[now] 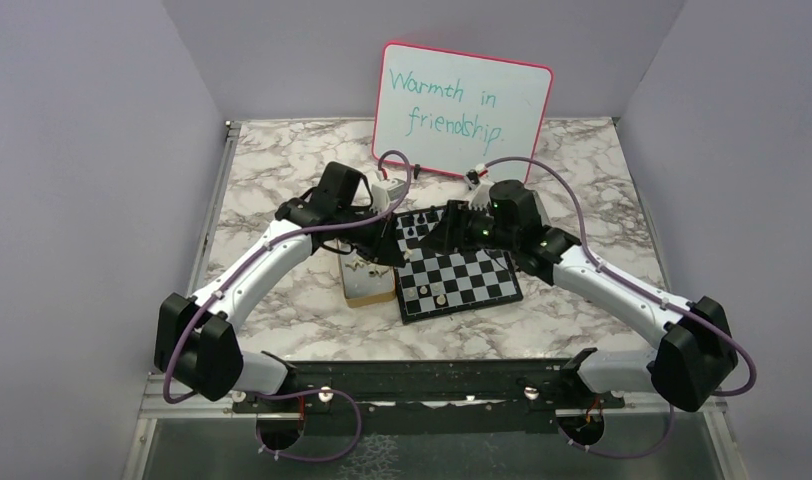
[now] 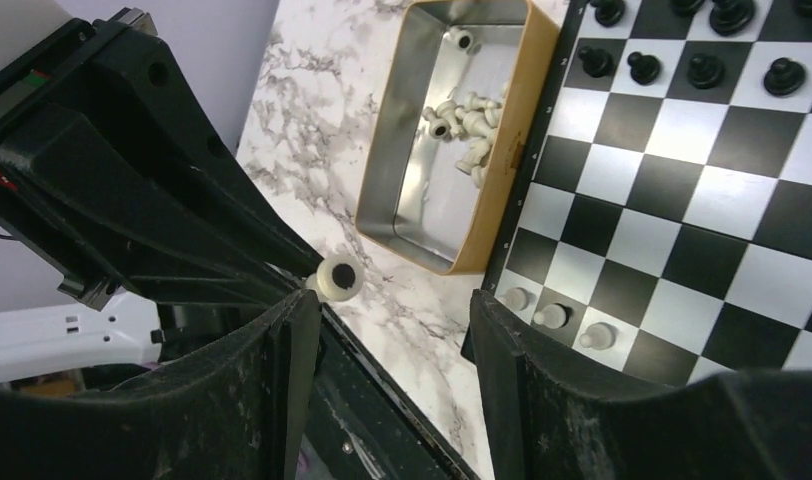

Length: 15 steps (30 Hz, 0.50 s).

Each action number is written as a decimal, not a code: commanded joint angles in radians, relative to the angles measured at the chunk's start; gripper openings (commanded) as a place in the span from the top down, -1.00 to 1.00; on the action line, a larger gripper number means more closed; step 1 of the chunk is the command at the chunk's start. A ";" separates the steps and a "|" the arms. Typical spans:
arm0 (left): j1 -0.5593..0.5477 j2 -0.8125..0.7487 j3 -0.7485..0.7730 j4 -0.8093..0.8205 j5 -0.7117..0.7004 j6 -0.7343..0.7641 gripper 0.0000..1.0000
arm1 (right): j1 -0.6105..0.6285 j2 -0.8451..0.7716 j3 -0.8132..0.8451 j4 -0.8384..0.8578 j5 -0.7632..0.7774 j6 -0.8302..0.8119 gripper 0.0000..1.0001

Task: Set up the chess pieces on the board
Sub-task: Place the chess piece on the chessboard.

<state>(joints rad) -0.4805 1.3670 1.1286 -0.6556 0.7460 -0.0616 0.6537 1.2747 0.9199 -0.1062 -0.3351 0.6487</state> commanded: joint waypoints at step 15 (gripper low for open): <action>-0.069 0.087 0.022 0.026 0.055 0.030 0.69 | 0.021 0.067 -0.009 0.070 -0.130 0.066 -0.02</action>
<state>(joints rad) -0.5373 1.4414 1.1286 -0.6521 0.7967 -0.0483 0.6594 1.3342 0.9195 -0.0772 -0.4210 0.6918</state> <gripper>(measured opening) 0.166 0.525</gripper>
